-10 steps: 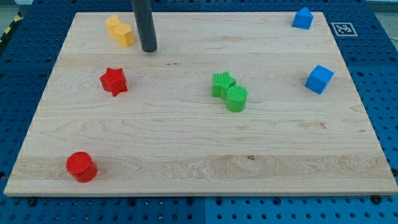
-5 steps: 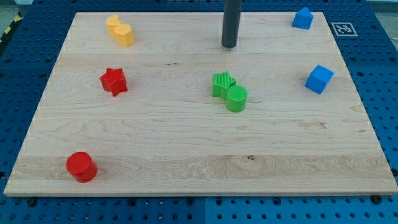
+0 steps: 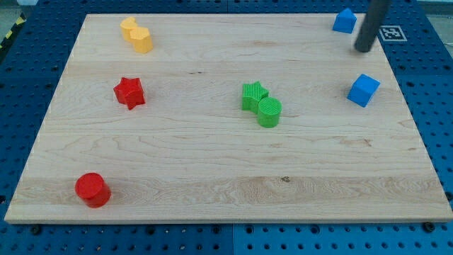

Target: Slide the blue triangle a bit left

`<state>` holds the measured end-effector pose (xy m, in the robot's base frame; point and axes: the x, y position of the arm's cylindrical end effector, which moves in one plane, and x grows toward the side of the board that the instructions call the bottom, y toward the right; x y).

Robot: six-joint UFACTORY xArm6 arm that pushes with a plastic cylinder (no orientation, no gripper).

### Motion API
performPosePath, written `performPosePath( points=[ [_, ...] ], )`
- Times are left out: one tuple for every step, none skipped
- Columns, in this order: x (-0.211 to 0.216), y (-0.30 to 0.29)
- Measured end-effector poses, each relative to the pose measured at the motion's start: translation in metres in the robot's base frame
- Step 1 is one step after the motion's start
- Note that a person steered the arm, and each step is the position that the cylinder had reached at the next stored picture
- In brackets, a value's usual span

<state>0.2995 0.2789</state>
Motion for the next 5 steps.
performPosePath(
  points=[
    [-0.020, 0.030],
    [-0.067, 0.035],
    [-0.094, 0.033],
    [-0.088, -0.014],
    [-0.084, -0.017]
  ],
)
